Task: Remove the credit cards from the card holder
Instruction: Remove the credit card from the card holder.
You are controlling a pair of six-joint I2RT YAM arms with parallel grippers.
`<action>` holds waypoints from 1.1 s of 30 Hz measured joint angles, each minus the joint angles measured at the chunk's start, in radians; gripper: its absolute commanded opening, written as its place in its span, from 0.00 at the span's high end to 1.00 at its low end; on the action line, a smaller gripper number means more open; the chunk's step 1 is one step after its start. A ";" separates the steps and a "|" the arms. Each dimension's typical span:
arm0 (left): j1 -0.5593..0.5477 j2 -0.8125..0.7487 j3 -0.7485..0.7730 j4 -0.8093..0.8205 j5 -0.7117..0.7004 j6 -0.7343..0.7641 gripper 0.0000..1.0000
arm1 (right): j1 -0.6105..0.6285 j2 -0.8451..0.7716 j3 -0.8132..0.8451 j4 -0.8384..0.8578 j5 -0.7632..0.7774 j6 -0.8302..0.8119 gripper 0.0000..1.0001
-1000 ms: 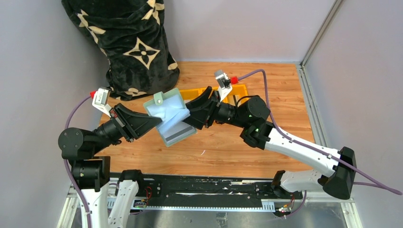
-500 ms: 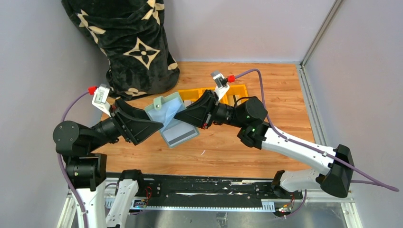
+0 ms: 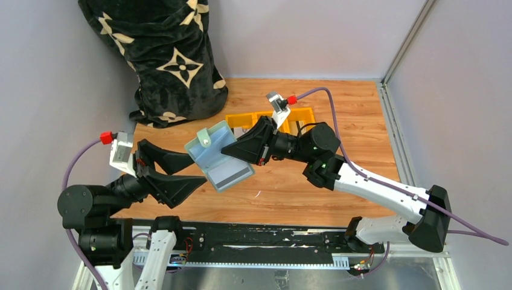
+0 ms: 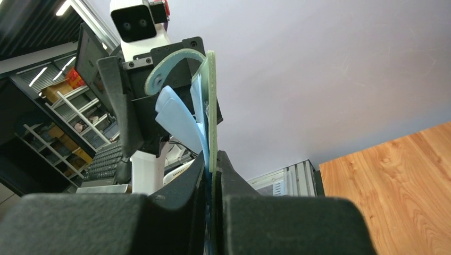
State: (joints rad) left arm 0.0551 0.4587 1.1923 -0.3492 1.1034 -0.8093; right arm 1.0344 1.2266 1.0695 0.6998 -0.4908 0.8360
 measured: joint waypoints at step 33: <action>0.000 -0.005 -0.146 0.027 -0.164 -0.113 1.00 | 0.008 0.025 -0.032 0.039 -0.134 0.035 0.57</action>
State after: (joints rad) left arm 0.0551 0.4541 1.0466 -0.3225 0.9390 -0.9218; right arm 1.0428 1.2514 1.0370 0.7391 -0.6250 0.8715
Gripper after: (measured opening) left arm 0.047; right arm 0.442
